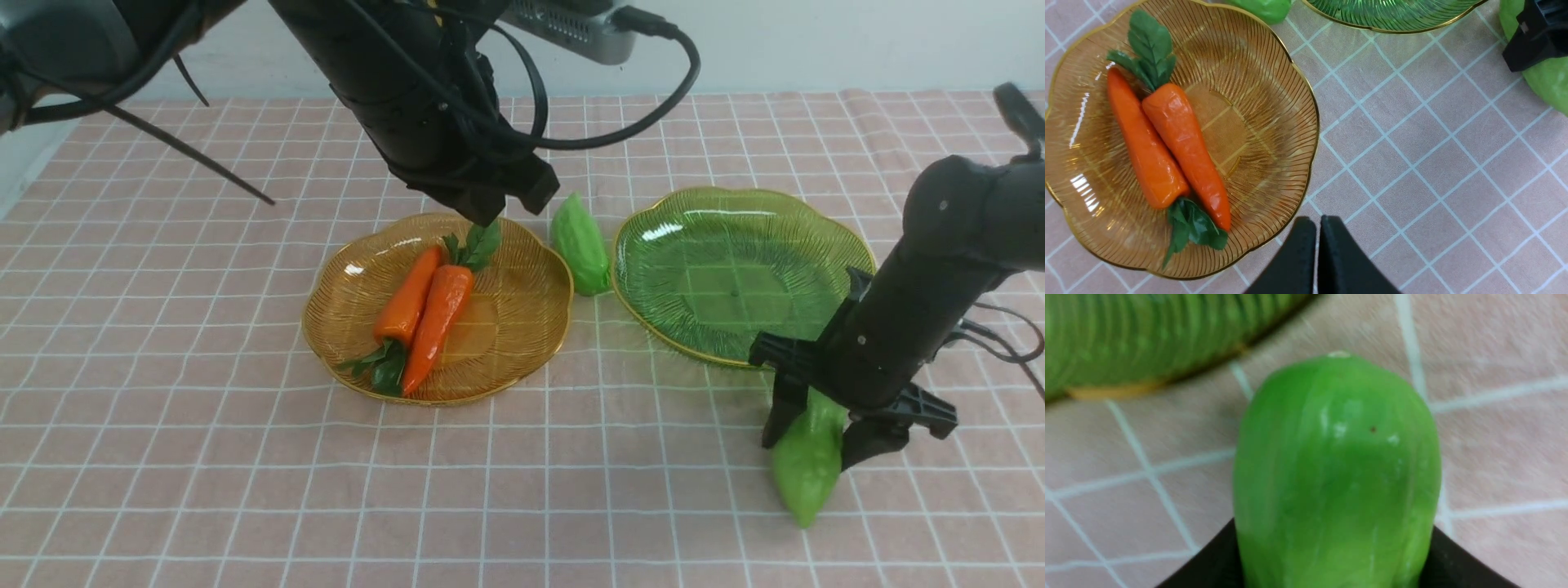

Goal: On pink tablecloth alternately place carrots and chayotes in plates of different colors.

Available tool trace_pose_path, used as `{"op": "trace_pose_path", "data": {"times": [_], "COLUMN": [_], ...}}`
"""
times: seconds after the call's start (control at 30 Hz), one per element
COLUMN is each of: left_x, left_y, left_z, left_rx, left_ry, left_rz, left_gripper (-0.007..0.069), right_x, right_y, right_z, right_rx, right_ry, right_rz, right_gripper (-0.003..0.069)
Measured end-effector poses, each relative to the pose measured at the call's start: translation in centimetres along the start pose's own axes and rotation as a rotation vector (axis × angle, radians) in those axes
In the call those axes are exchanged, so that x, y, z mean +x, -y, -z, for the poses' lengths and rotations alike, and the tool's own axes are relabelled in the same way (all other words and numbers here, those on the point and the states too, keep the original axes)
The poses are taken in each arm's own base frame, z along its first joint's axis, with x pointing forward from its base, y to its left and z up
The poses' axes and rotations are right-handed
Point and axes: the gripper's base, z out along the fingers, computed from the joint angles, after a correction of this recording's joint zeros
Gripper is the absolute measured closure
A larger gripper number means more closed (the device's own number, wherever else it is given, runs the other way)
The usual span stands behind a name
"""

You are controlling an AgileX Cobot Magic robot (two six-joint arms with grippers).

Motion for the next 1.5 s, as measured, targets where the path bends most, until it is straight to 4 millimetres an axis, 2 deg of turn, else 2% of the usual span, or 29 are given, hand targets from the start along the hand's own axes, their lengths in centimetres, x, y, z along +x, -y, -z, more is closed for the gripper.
{"op": "trace_pose_path", "data": {"times": [0.17,0.2,0.23,0.37,0.43,0.57,0.63,0.7,0.77,0.83,1.0,1.03,1.1,1.17,1.2,1.33,1.43,1.5], "left_x": [0.0,0.0,0.0,0.0,0.1,0.1,0.1,0.1,0.1,0.1,0.1,0.1,0.1,0.1,0.1,0.1,0.3,0.4], "left_y": [0.0,0.0,0.0,-0.2,-0.4,-0.6,-0.6,-0.6,-0.6,-0.6,-0.6,-0.6,-0.6,-0.6,-0.7,-0.9,-1.4,-1.8], "left_z": [0.0,0.0,0.0,0.0,0.0,0.0,0.0,0.0,0.0,0.0,0.0,0.0,0.0,0.0,0.0,0.1,0.9,1.6], "left_rx": [0.0,-0.001,-0.002,-0.022,-0.024,-0.028,-0.028,-0.028,-0.028,-0.028,-0.028,-0.028,-0.029,-0.031,-0.04,-0.062,-0.132,-0.183], "left_ry": [0.0,0.0,0.0,-0.004,-0.004,-0.004,-0.004,-0.004,-0.004,-0.004,-0.004,-0.004,-0.004,-0.004,-0.006,-0.008,-0.001,0.007], "left_rz": [-0.001,-0.001,-0.001,-0.007,-0.003,0.0,0.0,0.001,0.008,0.01,0.02,0.022,0.025,0.025,0.023,0.023,0.03,0.038], "left_gripper": [0.0628,0.0628,0.0628,0.0628,0.0628,0.0628,0.0628,0.0628,0.0628,0.0628,0.0628,0.0628,0.0628,0.0628,0.0628,0.0628,0.0628,0.0628], "right_x": [0.8,1.3,1.3,2.8,3.8,3.8,2.9,1.6,-0.7,-2.8,-7.9,-8.1,-9.6,-10.0,-10.5,-11.0,-11.1,-11.1], "right_y": [0.7,1.0,1.0,1.0,0.7,-0.2,-1.0,-1.9,-3.1,-4.0,-5.3,-5.4,-5.7,-5.8,-5.9,-6.1,-7.4,-9.3], "right_z": [1.1,2.4,2.6,8.0,11.6,15.0,16.3,16.9,16.7,15.7,10.6,10.6,8.6,8.1,7.6,7.1,8.5,9.7], "right_rx": [0.079,0.114,0.116,0.11,0.082,0.043,0.018,0.006,0.008,0.02,0.085,0.084,0.097,0.101,0.105,0.111,0.023,-0.078], "right_ry": [-0.046,-0.028,-0.023,0.131,0.231,0.357,0.438,0.492,0.528,0.527,0.454,0.455,0.423,0.414,0.402,0.379,0.419,0.504], "right_rz": [0.049,0.081,0.084,0.148,0.175,0.222,0.26,0.299,0.352,0.391,0.415,0.415,0.415,0.414,0.416,0.417,0.455,0.535], "right_gripper": [0.0237,0.0237,0.0237,0.0237,0.0237,0.0237,0.0237,0.0237,0.0237,0.0237,0.0213,0.0205,0.0141,0.0113,0.0077,0.0044,0.0041,0.0044]}}
